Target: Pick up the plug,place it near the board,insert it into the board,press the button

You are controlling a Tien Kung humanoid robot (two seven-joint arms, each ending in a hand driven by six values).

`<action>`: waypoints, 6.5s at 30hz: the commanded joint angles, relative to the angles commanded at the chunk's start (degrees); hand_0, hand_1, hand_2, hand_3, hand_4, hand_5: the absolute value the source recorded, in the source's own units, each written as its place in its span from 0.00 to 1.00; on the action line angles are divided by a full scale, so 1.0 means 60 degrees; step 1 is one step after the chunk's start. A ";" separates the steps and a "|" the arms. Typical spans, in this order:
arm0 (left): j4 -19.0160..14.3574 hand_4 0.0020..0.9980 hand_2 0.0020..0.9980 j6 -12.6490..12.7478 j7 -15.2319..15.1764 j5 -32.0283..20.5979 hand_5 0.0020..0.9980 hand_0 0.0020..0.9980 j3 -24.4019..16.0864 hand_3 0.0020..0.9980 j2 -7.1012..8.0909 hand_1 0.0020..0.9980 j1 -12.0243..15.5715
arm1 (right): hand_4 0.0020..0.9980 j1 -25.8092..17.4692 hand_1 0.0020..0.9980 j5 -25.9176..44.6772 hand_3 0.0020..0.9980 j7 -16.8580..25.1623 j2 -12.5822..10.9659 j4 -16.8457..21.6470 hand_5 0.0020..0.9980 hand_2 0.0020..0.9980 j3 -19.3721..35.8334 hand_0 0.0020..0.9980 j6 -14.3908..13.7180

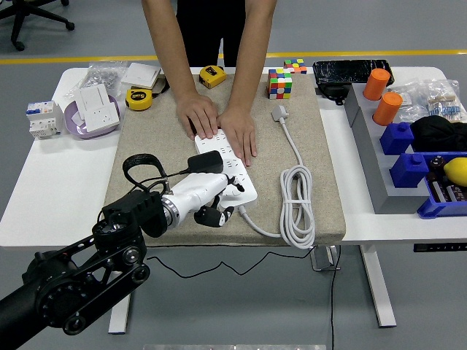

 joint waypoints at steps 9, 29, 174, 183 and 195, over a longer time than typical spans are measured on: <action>0.0497 0.47 0.15 -0.0204 0.0190 0.0160 0.01 0.15 -0.0008 0.79 -0.0138 0.02 -0.0064 | 0.96 -0.0012 0.75 0.0016 0.67 0.0001 0.0003 0.0000 0.53 0.72 -0.0070 0.89 0.0009; 0.0796 0.50 0.15 0.0065 0.0058 0.0335 0.00 0.15 -0.0008 0.85 -0.0434 0.02 -0.0193 | 0.97 0.0010 0.75 0.0073 0.67 0.0018 -0.0016 0.0000 0.55 0.72 -0.0143 0.89 -0.0006; 0.1349 0.58 0.14 0.0667 -0.1312 0.0171 0.00 0.12 0.0337 0.88 -0.0084 0.00 -0.0488 | 0.98 0.0036 0.75 0.0007 0.68 -0.0008 -0.0004 0.0000 0.57 0.71 -0.0033 0.89 -0.0021; 0.1313 0.58 0.14 0.0351 -0.1049 0.0188 0.00 0.12 0.0311 0.86 -0.0051 0.00 -0.0506 | 0.98 0.0044 0.75 0.0005 0.68 -0.0003 -0.0007 0.0000 0.57 0.71 -0.0019 0.89 -0.0023; 0.1330 0.57 0.14 0.0183 -0.0916 0.0222 0.00 0.12 0.0330 0.81 -0.0039 0.00 -0.0456 | 0.98 0.0030 0.75 -0.0028 0.68 -0.0002 -0.0001 0.0000 0.57 0.71 0.0012 0.89 -0.0021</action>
